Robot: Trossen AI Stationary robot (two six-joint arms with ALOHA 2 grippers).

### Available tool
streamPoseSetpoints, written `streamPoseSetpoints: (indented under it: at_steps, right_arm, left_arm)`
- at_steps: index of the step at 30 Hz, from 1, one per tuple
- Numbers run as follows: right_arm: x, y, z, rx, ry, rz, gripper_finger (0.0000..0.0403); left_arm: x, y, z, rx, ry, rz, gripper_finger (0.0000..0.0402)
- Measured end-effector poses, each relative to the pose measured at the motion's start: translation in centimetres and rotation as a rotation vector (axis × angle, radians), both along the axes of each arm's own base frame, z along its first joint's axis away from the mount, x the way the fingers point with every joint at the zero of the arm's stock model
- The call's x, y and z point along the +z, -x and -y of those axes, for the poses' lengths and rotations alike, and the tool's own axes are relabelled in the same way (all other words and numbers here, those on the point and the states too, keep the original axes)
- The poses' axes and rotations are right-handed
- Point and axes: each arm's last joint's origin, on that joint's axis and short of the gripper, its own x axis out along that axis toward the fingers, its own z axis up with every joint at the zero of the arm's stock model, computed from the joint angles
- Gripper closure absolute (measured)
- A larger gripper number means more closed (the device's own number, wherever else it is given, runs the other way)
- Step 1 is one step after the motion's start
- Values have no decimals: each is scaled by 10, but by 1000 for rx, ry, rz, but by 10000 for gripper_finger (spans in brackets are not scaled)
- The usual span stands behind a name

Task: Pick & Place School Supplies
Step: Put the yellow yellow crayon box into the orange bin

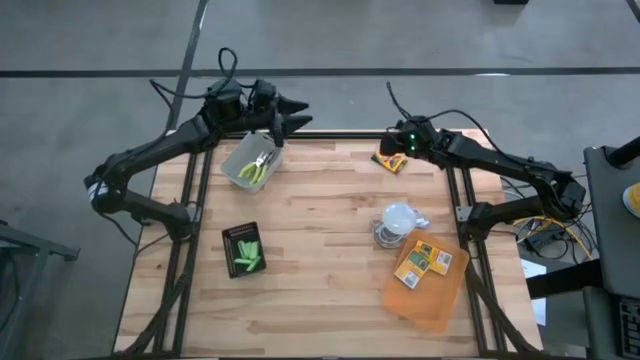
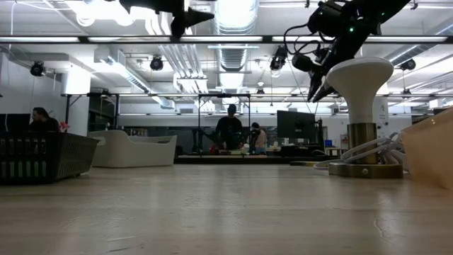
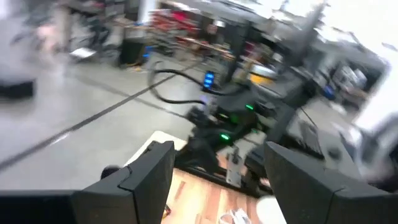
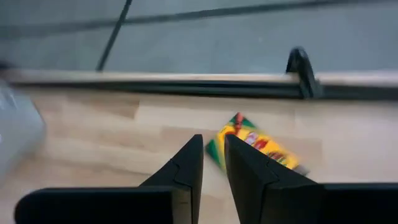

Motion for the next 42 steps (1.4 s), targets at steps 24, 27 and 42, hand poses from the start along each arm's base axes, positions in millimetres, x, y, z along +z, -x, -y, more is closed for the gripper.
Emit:
streamPoseSetpoints:
  at_steps: [24,27,42]
  right_arm:
    - [-8,25,34,212,-64,-91,394]
    - [-14,30,43,151,-187,21,394]
    - [-70,17,77,68,-385,-95,394]
  left_arm:
    - [-102,-85,-67,116,772,106,149]
    - [-115,-91,-71,128,835,91,149]
    - [-127,-96,-74,148,872,76,149]
